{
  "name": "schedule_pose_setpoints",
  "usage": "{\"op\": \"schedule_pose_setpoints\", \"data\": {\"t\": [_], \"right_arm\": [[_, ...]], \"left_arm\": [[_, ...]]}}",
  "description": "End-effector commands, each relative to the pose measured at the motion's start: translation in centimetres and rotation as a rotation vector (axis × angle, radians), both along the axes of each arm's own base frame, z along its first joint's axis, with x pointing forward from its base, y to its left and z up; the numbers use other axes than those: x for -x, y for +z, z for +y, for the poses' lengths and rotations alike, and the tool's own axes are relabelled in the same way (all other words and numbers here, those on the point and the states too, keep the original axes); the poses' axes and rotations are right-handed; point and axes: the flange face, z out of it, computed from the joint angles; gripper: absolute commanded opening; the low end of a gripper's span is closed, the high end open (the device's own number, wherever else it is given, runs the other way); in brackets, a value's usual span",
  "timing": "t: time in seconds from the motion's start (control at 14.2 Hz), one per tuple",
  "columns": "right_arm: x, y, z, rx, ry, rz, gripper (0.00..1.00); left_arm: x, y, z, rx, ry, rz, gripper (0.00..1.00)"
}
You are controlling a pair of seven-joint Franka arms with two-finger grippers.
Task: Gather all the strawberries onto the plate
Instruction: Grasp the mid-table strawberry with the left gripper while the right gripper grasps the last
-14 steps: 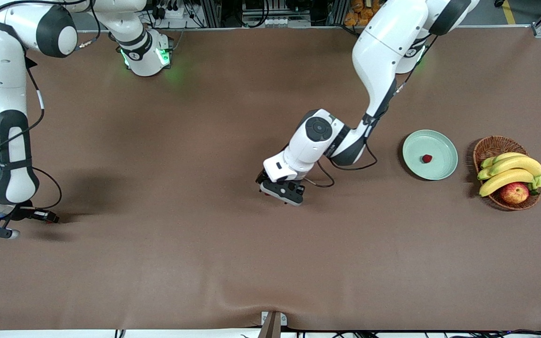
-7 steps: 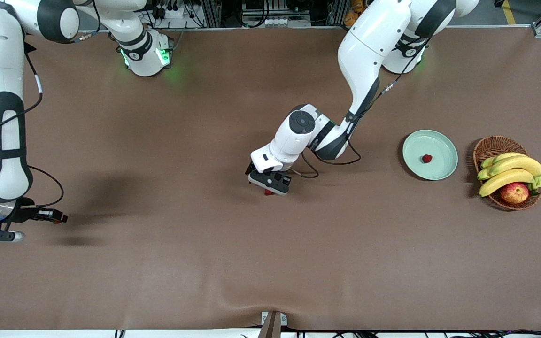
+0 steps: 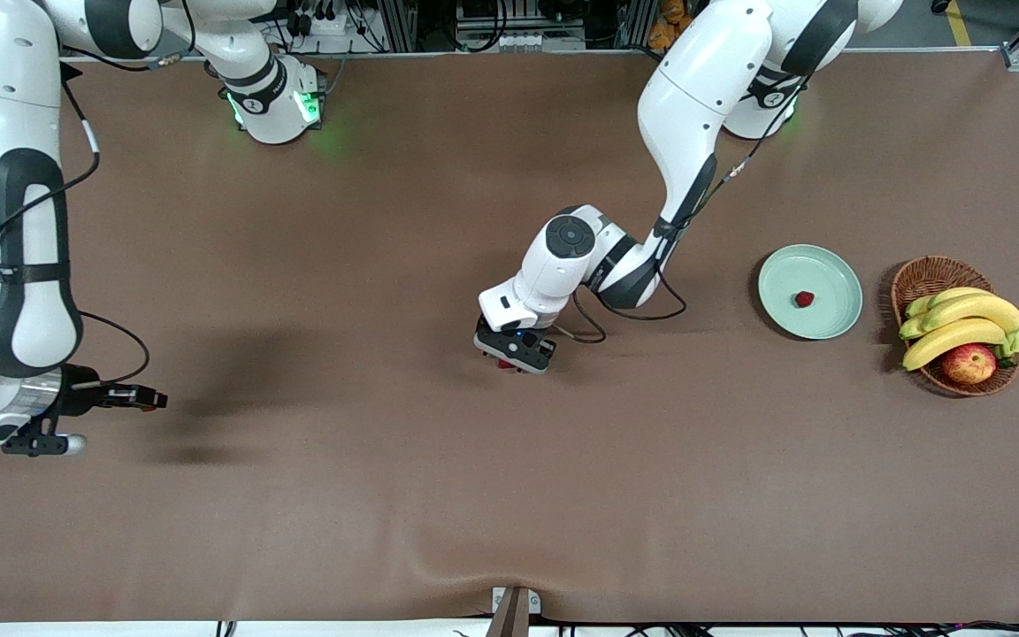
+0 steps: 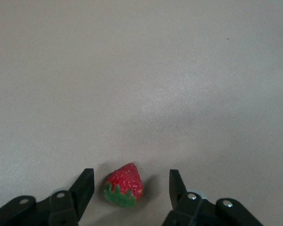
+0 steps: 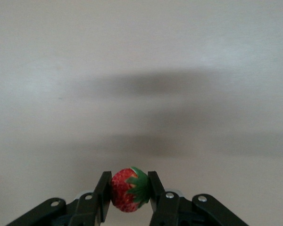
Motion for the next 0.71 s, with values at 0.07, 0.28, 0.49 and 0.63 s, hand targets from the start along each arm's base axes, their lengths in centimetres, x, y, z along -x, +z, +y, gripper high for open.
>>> {"op": "schedule_pose_setpoints", "data": {"t": [0.07,0.28,0.49,0.63], "right_arm": [[0.2,2.6,6.6,-0.014,-0.088,0.046,0.02],[0.2,4.0,11.0,-0.006,-0.162,0.071,0.02],[0.5,4.6,15.0,0.004,-0.239,0.104,0.02],[0.7,5.1,17.7,0.012,-0.274,0.115,0.02]], "left_arm": [[0.1,-0.7,-0.4,-0.012,-0.005,-0.019,0.58],[0.1,-0.7,-0.4,-0.012,-0.003,-0.019,0.38],[-0.5,-1.3,0.4,-0.029,0.005,-0.025,0.16],[-0.5,-0.9,0.3,-0.026,0.003,-0.029,0.01]]}}
